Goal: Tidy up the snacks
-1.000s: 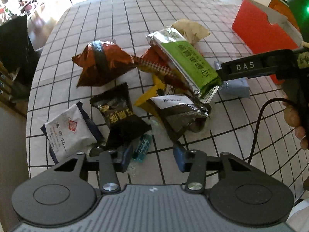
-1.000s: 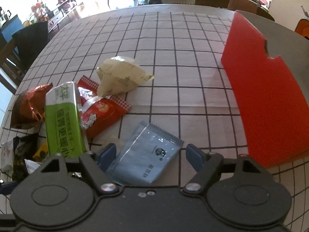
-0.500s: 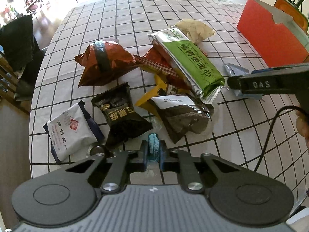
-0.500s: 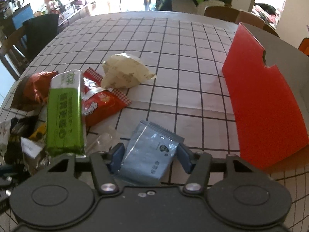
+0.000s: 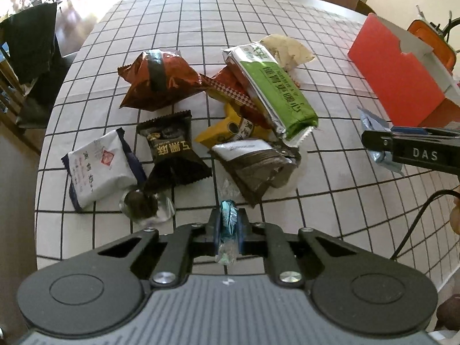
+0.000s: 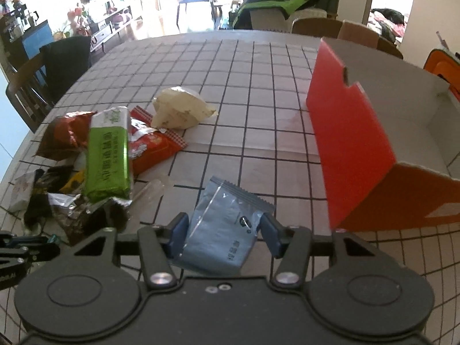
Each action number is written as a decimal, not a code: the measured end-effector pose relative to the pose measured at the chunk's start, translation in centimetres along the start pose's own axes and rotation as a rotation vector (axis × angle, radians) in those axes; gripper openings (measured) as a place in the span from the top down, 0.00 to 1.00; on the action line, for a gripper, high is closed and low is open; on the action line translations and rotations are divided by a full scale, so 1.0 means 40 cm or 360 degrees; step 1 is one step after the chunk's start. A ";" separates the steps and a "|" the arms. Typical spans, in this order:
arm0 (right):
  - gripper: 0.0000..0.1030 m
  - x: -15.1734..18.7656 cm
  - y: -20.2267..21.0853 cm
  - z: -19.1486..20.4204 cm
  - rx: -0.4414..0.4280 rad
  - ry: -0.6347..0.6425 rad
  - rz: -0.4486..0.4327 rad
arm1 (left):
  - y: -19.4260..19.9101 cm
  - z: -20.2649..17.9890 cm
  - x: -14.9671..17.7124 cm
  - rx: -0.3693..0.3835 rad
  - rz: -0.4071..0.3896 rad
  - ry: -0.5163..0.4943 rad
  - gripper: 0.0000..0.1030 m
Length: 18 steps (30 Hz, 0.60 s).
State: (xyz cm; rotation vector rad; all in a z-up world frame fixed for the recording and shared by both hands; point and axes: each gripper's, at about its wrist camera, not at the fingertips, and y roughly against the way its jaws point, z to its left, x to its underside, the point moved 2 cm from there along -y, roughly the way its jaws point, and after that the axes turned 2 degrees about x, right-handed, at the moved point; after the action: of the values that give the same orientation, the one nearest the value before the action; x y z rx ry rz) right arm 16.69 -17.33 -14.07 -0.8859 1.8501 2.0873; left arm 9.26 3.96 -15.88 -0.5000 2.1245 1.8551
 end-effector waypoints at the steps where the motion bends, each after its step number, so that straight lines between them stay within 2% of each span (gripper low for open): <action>1: 0.49 0.002 0.010 0.002 0.0000 0.0006 -0.0011 | 0.008 0.000 0.004 0.0003 -0.0008 0.0001 0.89; 11: 0.52 0.047 0.105 0.016 0.0023 0.0000 -0.0080 | 0.044 0.009 0.051 0.0022 -0.0033 -0.0026 0.89; 13: 0.64 0.055 0.118 0.020 0.0023 -0.0010 -0.0088 | 0.059 0.012 0.055 0.0031 -0.0056 -0.0015 0.89; 18: 0.66 0.059 0.156 0.021 0.0040 -0.0016 -0.0122 | 0.091 0.007 0.057 0.0058 -0.0111 -0.0037 0.89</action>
State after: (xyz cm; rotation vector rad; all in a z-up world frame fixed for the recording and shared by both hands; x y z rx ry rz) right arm 11.25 -18.24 -10.23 -0.9235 1.8038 2.0156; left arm 5.64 4.51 -13.63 -0.5347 2.0947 1.7726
